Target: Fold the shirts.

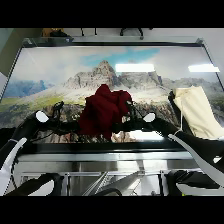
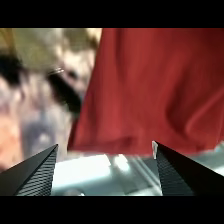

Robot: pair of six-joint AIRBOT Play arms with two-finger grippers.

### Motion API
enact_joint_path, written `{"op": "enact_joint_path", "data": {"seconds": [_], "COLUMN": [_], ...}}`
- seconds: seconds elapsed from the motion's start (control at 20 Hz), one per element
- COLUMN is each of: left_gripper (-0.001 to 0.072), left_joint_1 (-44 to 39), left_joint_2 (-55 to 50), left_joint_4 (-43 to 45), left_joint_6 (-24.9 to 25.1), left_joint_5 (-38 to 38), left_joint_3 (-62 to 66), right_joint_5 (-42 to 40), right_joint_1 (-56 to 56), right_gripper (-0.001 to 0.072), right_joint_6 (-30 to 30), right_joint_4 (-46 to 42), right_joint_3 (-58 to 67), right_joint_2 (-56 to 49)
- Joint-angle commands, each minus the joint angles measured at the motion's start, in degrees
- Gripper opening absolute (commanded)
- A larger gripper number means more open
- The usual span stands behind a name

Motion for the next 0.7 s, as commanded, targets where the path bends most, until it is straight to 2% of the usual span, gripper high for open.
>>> {"op": "enact_joint_path", "data": {"seconds": [0.0, 0.05, 0.1, 0.15, 0.25, 0.3, 0.35, 0.4, 0.45, 0.55, 0.65], "left_gripper": [0.0545, 0.0362, 0.0274, 0.0232, 0.0228, 0.0104, 0.0011, 0.0011, 0.0010, 0.0009, 0.0008], "left_joint_1": [-0.5, -0.5, -0.9, -1.4, -2.2, -2.7, -3.2, -3.7, -4.0, -4.0, -3.3], "left_joint_2": [-5.6, -5.9, -5.9, -5.9, -5.9, -5.9, -5.9, -5.9, -5.9, -5.5, -2.7], "left_joint_4": [-2.1, -2.8, -2.7, -2.6, -2.6, -2.6, -2.8, -2.7, -2.7, -2.6, -2.1], "left_joint_6": [0.9, 1.6, 1.5, 1.6, 2.4, 2.4, 2.8, 2.9, 3.0, 3.0, 3.0], "left_joint_5": [0.0, -0.4, -0.4, -0.5, -0.8, -0.7, -0.7, -0.7, -0.8, -1.7, -3.1], "left_joint_3": [4.2, 4.4, 4.5, 4.5, 4.5, 4.5, 4.5, 4.5, 4.6, 5.7, 7.5], "right_joint_5": [0.2, 1.4, 2.3, 3.0, 4.2, 5.1, 6.0, 6.7, 7.1, 7.6, 9.4], "right_joint_1": [0.4, 0.4, 0.4, 0.6, 0.7, 0.6, 0.6, 0.6, 0.6, 0.0, -2.7], "right_gripper": [0.0618, 0.0404, 0.0314, 0.0312, 0.0278, 0.0145, 0.0088, 0.0086, 0.0019, 0.0022, 0.0022], "right_joint_6": [-10.7, -13.6, -16.1, -17.6, -17.7, -17.7, -17.7, -17.7, -17.6, -17.7, -16.0], "right_joint_4": [14.1, 17.0, 19.0, 20.7, 21.2, 21.2, 21.3, 21.2, 21.2, 20.5, 15.7], "right_joint_3": [0.1, 0.1, 0.2, 0.2, 0.2, 0.2, 0.2, 0.2, 0.2, 0.3, 1.0], "right_joint_2": [-3.1, -3.4, -3.5, -3.5, -3.5, -3.5, -3.4, -3.4, -3.3, -2.4, -0.2]}}
